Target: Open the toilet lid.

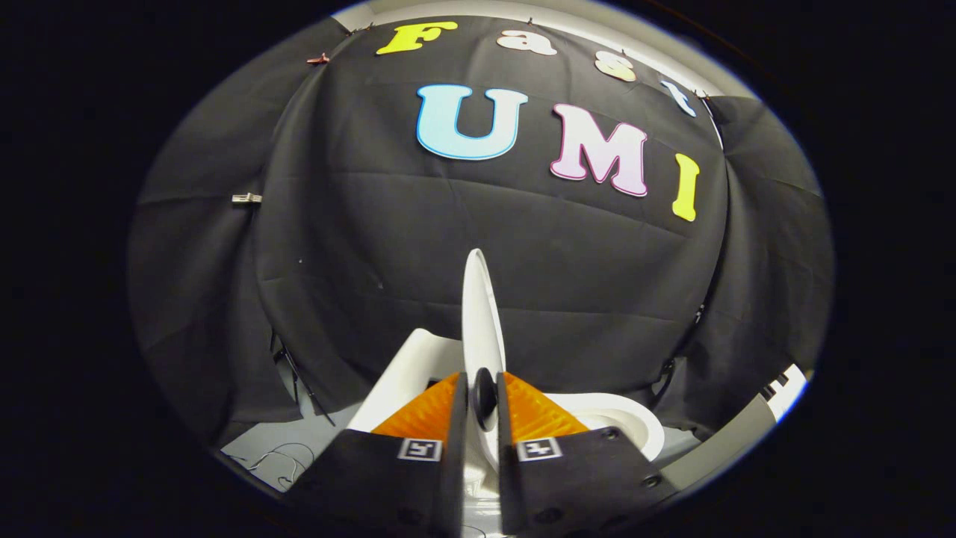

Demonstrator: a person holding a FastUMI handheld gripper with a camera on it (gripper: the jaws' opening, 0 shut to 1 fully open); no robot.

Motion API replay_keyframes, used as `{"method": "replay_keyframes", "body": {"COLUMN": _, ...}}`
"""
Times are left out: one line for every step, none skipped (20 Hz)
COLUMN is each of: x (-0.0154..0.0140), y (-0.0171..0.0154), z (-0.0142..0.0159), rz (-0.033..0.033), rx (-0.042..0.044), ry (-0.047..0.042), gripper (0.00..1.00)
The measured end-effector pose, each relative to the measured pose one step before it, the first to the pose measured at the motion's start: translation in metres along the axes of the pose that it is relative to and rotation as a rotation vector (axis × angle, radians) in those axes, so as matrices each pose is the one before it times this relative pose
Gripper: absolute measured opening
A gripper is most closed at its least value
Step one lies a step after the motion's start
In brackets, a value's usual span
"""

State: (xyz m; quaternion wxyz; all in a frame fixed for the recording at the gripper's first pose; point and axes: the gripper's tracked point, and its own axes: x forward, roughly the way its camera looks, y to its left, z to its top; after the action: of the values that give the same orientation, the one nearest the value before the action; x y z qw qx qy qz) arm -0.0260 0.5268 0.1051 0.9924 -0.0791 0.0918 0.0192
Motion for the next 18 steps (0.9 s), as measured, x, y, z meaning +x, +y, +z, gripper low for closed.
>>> {"method": "replay_keyframes", "body": {"x": 0.00382, "y": 0.00117, "z": -0.00105, "rz": 0.01711, "rx": 0.00756, "ry": -0.00207, "gripper": 0.58}}
{"method": "replay_keyframes", "body": {"x": -0.0067, "y": -0.00426, "z": 0.00516, "rz": -0.01087, "rx": -0.00271, "ry": 0.00257, "gripper": 0.78}}
{"method": "replay_keyframes", "body": {"x": 0.00727, "y": -0.00813, "z": -0.00202, "rz": -0.00664, "rx": -0.00206, "ry": -0.00994, "gripper": 0.99}}
{"method": "replay_keyframes", "body": {"x": 0.00009, "y": 0.00092, "z": 0.0018, "rz": 0.01554, "rx": 0.00397, "ry": -0.0103, "gripper": 0.99}}
{"method": "replay_keyframes", "body": {"x": 0.00088, "y": 0.00124, "z": 0.00015, "rz": 0.01266, "rx": 0.00668, "ry": 0.00038, "gripper": 0.99}}
{"method": "replay_keyframes", "body": {"x": -0.00184, "y": 0.00059, "z": 0.00021, "rz": 0.0183, "rx": 0.00236, "ry": 0.00541, "gripper": 0.99}}
{"method": "replay_keyframes", "body": {"x": -0.0039, "y": 0.00166, "z": 0.00168, "rz": 0.02143, "rx": 0.00075, "ry": 0.00828, "gripper": 0.99}}
{"method": "replay_keyframes", "body": {"x": -0.005, "y": -0.00002, "z": 0.00507, "rz": 0.02498, "rx": 0.00045, "ry": -0.00615, "gripper": 0.99}}
{"method": "replay_keyframes", "body": {"x": -0.00696, "y": -0.00317, "z": 0.00847, "rz": 0.01699, "rx": 0.00715, "ry": -0.01453, "gripper": 0.99}}
{"method": "replay_keyframes", "body": {"x": -0.00645, "y": -0.00385, "z": 0.01073, "rz": 0.0177, "rx": 0.01676, "ry": -0.01864, "gripper": 0.99}}
{"method": "replay_keyframes", "body": {"x": -0.0073, "y": -0.00287, "z": 0.00748, "rz": 0.02214, "rx": 0.01937, "ry": -0.01132, "gripper": 0.99}}
{"method": "replay_keyframes", "body": {"x": -0.0041, "y": -0.00421, "z": 0.00872, "rz": 0.02067, "rx": 0.01237, "ry": -0.01348, "gripper": 0.99}}
{"method": "replay_keyframes", "body": {"x": -0.00575, "y": -0.00724, "z": 0.00835, "rz": 0.01517, "rx": 0.00593, "ry": -0.01295, "gripper": 0.99}}
{"method": "replay_keyframes", "body": {"x": -0.00696, "y": -0.00963, "z": 0.00782, "rz": 0.00878, "rx": 0.00793, "ry": -0.01629, "gripper": 0.99}}
{"method": "replay_keyframes", "body": {"x": -0.00698, "y": -0.01533, "z": 0.0085, "rz": -0.00118, "rx": 0.00663, "ry": -0.01524, "gripper": 0.99}}
{"method": "replay_keyframes", "body": {"x": -0.00346, "y": -0.01696, "z": 0.00785, "rz": 0.00261, "rx": 0.00318, "ry": -0.01506, "gripper": 0.99}}
{"method": "replay_keyframes", "body": {"x": -0.00288, "y": -0.01896, "z": 0.00577, "rz": -0.01145, "rx": 0.00427, "ry": -0.01747, "gripper": 0.99}}
{"method": "replay_keyframes", "body": {"x": -0.00283, "y": -0.02388, "z": 0.00652, "rz": -0.01187, "rx": 0.00441, "ry": -0.01526, "gripper": 0.99}}
